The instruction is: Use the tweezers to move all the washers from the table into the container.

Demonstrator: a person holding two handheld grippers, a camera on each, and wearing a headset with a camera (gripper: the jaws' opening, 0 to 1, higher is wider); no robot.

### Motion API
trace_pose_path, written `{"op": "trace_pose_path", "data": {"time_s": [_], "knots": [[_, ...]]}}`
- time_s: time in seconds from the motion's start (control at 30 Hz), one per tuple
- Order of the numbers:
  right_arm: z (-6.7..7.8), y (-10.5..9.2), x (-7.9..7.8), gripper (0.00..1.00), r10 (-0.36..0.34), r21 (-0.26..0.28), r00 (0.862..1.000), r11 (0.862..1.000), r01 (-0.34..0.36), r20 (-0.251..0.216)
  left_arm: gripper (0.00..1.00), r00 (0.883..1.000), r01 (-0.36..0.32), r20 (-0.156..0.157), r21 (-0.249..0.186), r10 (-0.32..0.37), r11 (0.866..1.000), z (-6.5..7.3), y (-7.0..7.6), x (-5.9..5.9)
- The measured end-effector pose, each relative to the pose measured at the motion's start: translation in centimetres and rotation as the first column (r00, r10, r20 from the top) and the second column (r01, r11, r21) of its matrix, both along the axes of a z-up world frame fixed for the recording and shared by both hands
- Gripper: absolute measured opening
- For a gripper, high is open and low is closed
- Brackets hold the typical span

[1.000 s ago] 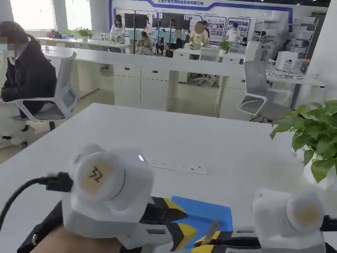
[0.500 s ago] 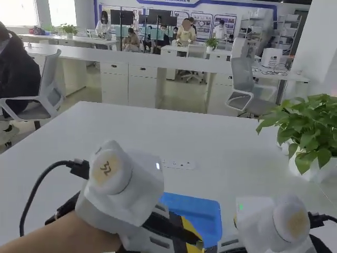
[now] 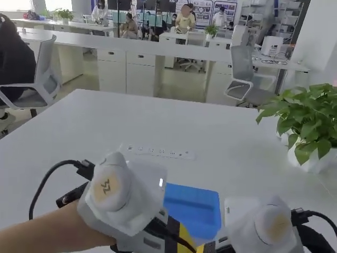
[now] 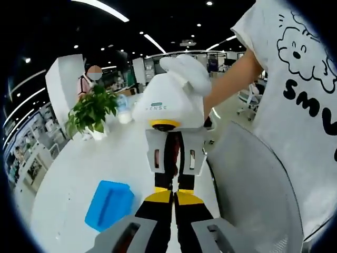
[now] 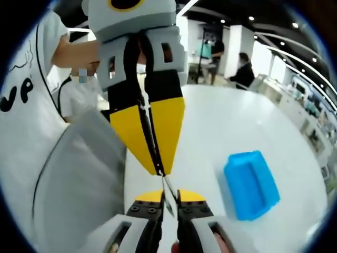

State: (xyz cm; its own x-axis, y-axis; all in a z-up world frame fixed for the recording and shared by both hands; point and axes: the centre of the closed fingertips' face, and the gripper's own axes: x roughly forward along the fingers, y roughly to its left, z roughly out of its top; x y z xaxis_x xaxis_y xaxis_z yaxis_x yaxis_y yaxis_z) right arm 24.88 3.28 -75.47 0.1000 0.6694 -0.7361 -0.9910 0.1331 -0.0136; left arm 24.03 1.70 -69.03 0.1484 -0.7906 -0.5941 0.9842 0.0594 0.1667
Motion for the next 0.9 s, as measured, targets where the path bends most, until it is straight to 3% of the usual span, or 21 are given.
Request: {"op": "trace_pose_path", "data": {"time_s": [0.13, 0.27, 0.4, 0.5, 0.53, 0.57, 0.6, 0.63, 0.7, 0.77, 0.9], "knots": [[-2.0, -0.5, 1.2, 0.06, -0.046, -0.028, 0.999, 0.999, 0.046, -0.002, 0.00, 1.000, -0.009, 0.025, 0.006, 0.009, 1.000, -2.3, 0.0, 0.9], [-4.7, -0.8, 1.9, 0.07, -0.081, -0.055, 0.997, 0.995, 0.080, -0.012, 0.00, 0.999, -0.029, -0.014, 0.046, 0.030, 0.999, -5.6, 0.6, 2.0], [-7.5, -0.7, 2.1, 0.08, -0.130, -0.092, 0.991, 0.988, 0.126, -0.035, 0.00, 1.000, -0.009, -0.025, 0.092, 0.011, 0.996, -8.7, 1.0, 2.3], [-9.3, -0.6, 2.1, 0.08, -0.139, -0.129, 0.990, 0.982, 0.136, -0.015, 0.00, 1.000, 0.006, -0.031, 0.138, -0.002, 0.990, -11.0, 1.5, 2.3], [-9.7, -0.7, 2.2, 0.09, -0.158, -0.136, 0.987, 0.978, 0.157, -0.002, 0.00, 0.999, 0.013, -0.038, 0.178, -0.006, 0.984, -11.9, 2.0, 2.2], [-9.9, -0.6, 2.1, 0.09, -0.149, -0.135, 0.989, 0.980, 0.149, 0.010, 0.00, 1.000, 0.013, -0.022, 0.170, -0.009, 0.985, -12.2, 2.0, 2.3], [-10.2, -0.7, 2.2, 0.09, -0.149, -0.139, 0.989, 0.979, 0.151, 0.025, 0.00, 1.000, 0.007, -0.026, 0.167, -0.003, 0.986, -12.6, 2.1, 2.5], [-10.6, -0.8, 2.1, 0.06, -0.151, -0.148, 0.988, 0.977, 0.153, 0.027, 0.00, 0.997, 0.012, -0.072, 0.176, 0.000, 0.984, -13.2, 2.3, 1.9], [-10.6, -1.0, 2.0, 0.11, -0.171, -0.148, 0.985, 0.974, 0.171, 0.008, 0.00, 0.997, 0.019, -0.077, 0.194, -0.004, 0.981, -14.0, 2.5, 1.6], [-9.9, -1.0, 1.8, 0.12, -0.180, -0.128, 0.984, 0.976, 0.178, 0.001, 0.00, 0.999, 0.018, -0.044, 0.211, -0.008, 0.977, -14.5, 2.7, 1.6], [-9.1, -1.3, 1.7, 0.17, -0.190, -0.119, 0.982, 0.975, 0.190, 0.010, 0.00, 0.998, -0.015, -0.055, 0.205, 0.027, 0.979, -15.0, 2.9, 1.5]]}}
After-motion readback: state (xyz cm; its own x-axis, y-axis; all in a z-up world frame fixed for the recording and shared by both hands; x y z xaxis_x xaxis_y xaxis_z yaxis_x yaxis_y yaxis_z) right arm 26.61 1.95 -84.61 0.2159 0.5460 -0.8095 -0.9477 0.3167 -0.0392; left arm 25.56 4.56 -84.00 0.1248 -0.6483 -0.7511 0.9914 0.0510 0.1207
